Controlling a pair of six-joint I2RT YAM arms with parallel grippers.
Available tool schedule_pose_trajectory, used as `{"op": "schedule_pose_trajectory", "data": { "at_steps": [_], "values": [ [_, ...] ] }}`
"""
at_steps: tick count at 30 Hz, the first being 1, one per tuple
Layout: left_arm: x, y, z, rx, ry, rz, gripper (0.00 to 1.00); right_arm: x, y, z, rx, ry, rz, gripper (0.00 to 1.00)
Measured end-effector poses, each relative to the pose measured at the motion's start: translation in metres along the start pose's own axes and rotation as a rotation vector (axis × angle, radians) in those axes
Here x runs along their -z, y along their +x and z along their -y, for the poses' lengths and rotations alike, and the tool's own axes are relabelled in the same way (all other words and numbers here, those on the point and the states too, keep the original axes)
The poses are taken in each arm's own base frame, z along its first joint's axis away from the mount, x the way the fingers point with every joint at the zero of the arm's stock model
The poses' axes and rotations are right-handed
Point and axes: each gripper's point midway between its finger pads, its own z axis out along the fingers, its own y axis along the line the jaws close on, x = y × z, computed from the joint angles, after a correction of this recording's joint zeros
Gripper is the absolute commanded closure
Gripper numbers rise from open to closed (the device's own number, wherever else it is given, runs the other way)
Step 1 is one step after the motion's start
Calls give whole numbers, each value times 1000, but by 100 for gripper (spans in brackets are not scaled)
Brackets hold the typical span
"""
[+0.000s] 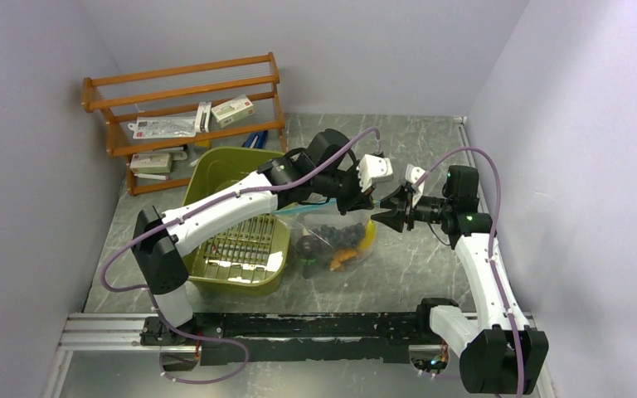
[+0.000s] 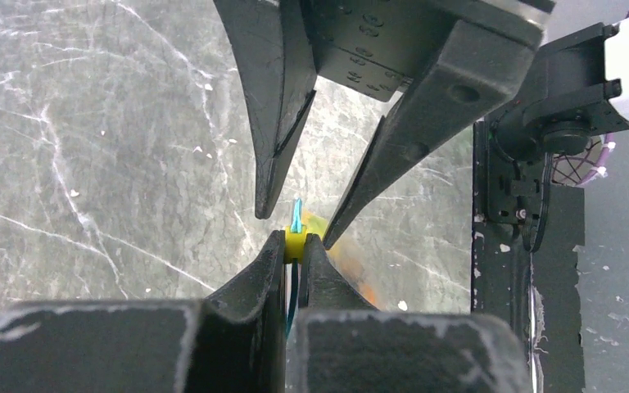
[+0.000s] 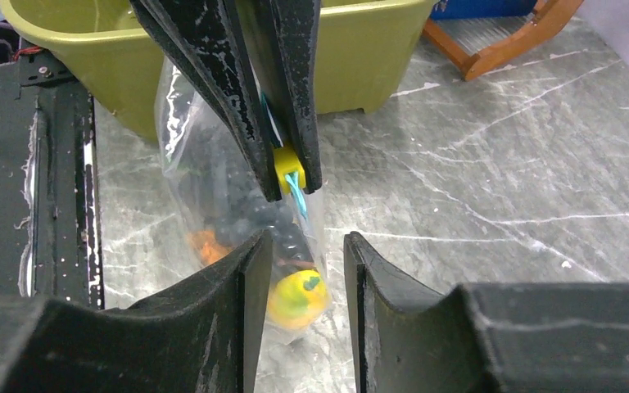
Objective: Open the zip-top bag and remove the fake food
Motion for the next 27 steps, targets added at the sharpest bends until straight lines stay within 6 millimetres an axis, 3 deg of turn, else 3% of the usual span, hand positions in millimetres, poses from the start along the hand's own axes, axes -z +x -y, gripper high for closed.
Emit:
{"op": "schedule_pose_trajectory", "data": {
  "at_steps": [9,14,19,21,23,27],
  "values": [
    [1,2,6,9,31,-13,93,0,-2,-1,20,-10,10,68],
    [1,4,9,16,49,-21,93,0,-3,0,24,-7,11,76],
    [0,3,10,18,61,-25,93,0,-6,1,28,-4,19,76],
    [0,3,11,18,65,-25,93,0,-8,2,35,-2,23,85],
    [0,1,11,19,67,-23,93,0,-10,2,39,-5,30,100],
    [1,-1,10,14,66,-19,93,1,-14,0,45,-6,39,100]
  ]
}}
